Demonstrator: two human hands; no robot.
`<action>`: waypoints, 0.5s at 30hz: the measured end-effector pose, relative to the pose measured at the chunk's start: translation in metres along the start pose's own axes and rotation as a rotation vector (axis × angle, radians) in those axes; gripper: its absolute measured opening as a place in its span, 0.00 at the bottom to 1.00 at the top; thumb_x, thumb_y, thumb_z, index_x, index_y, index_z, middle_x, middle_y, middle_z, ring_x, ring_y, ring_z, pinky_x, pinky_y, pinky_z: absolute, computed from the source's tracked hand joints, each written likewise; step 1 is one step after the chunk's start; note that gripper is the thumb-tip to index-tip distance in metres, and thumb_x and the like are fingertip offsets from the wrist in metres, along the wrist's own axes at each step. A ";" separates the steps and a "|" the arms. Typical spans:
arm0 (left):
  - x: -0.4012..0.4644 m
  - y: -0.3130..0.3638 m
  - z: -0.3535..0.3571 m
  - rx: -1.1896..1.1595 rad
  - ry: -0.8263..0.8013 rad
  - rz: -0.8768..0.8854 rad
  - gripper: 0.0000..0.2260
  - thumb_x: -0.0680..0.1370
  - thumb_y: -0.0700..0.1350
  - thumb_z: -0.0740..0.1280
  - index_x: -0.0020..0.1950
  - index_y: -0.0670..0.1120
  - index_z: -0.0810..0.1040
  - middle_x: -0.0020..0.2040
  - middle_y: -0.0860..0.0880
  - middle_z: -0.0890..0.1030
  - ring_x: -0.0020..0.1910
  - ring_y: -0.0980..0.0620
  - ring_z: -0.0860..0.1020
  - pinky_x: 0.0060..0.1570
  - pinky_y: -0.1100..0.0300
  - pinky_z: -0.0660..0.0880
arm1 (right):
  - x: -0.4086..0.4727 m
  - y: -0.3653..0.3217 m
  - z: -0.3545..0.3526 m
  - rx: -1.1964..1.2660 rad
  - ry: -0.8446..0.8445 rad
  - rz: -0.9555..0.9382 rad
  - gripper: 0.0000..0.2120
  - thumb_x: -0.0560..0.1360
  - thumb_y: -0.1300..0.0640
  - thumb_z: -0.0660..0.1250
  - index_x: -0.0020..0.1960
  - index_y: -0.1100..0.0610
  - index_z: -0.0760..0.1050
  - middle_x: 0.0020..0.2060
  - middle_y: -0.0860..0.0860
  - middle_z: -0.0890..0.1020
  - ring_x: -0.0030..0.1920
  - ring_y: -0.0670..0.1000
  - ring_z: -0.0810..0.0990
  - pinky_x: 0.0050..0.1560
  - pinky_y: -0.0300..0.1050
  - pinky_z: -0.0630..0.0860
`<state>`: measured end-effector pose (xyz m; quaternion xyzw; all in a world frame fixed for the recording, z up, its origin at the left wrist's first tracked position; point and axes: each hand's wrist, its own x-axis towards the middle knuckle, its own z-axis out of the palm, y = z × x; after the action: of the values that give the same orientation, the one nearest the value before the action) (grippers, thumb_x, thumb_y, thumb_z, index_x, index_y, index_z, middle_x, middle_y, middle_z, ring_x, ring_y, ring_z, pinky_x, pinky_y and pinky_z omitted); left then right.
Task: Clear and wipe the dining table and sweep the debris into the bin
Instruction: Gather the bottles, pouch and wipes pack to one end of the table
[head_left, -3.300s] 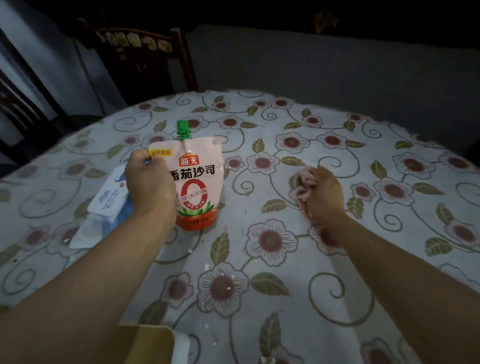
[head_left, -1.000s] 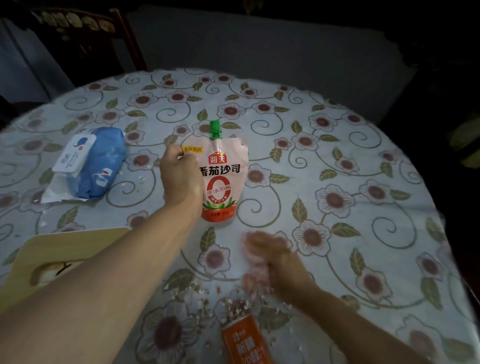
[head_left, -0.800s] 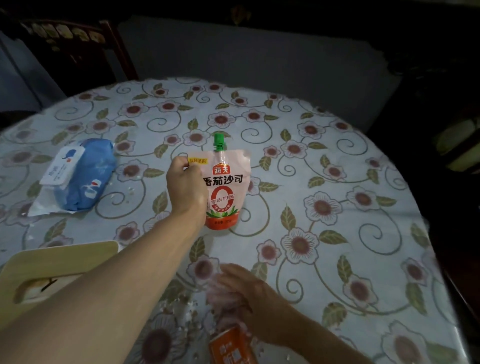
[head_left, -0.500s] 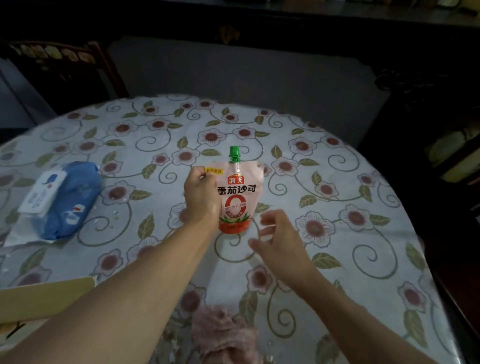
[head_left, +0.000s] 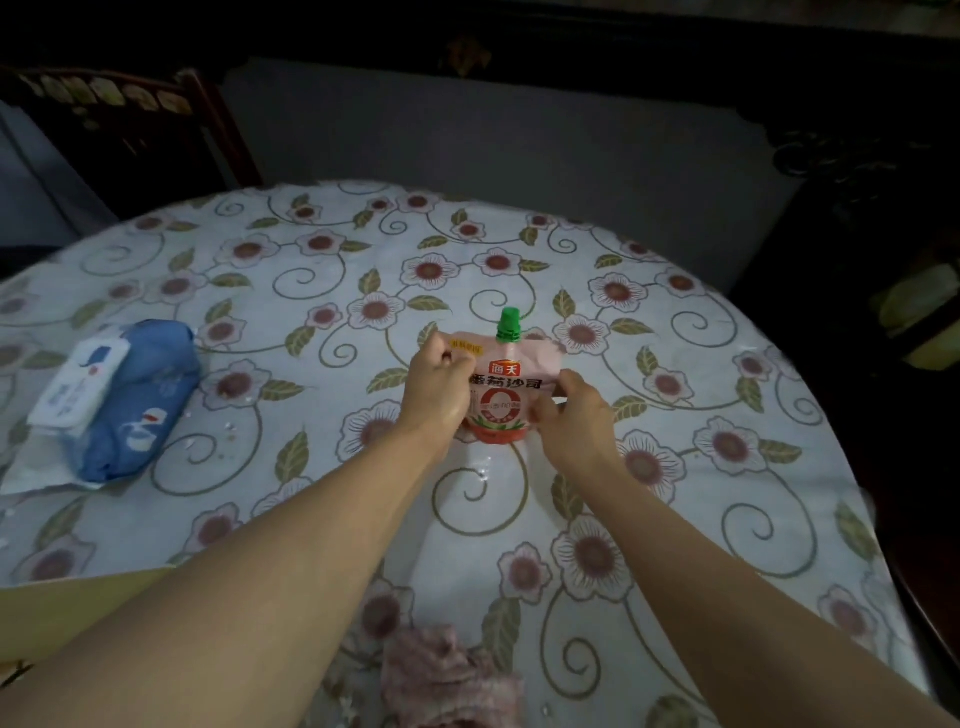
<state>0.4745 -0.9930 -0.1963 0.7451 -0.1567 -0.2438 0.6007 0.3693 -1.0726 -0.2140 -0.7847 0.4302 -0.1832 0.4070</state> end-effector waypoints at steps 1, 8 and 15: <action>-0.002 0.001 -0.006 0.055 -0.031 0.000 0.03 0.79 0.38 0.59 0.46 0.44 0.71 0.41 0.50 0.77 0.37 0.58 0.74 0.30 0.70 0.70 | -0.002 -0.001 0.001 0.002 -0.011 0.009 0.06 0.77 0.62 0.60 0.53 0.58 0.71 0.47 0.51 0.77 0.36 0.45 0.73 0.26 0.29 0.68; -0.037 0.014 -0.051 0.204 -0.127 -0.006 0.19 0.76 0.35 0.62 0.65 0.49 0.68 0.66 0.48 0.73 0.58 0.52 0.72 0.53 0.61 0.71 | -0.042 -0.023 -0.004 -0.027 -0.116 0.092 0.27 0.74 0.60 0.66 0.69 0.57 0.58 0.64 0.57 0.67 0.62 0.58 0.70 0.57 0.48 0.70; -0.085 0.025 -0.128 0.370 -0.100 0.056 0.20 0.74 0.38 0.66 0.65 0.48 0.68 0.63 0.48 0.75 0.59 0.50 0.74 0.59 0.57 0.72 | -0.120 -0.067 0.004 -0.204 -0.197 -0.058 0.28 0.73 0.56 0.69 0.70 0.56 0.64 0.68 0.55 0.66 0.67 0.54 0.66 0.65 0.45 0.64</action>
<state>0.4760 -0.8494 -0.1367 0.8251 -0.2492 -0.2308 0.4515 0.3399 -0.9522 -0.1555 -0.8483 0.3817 -0.0726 0.3599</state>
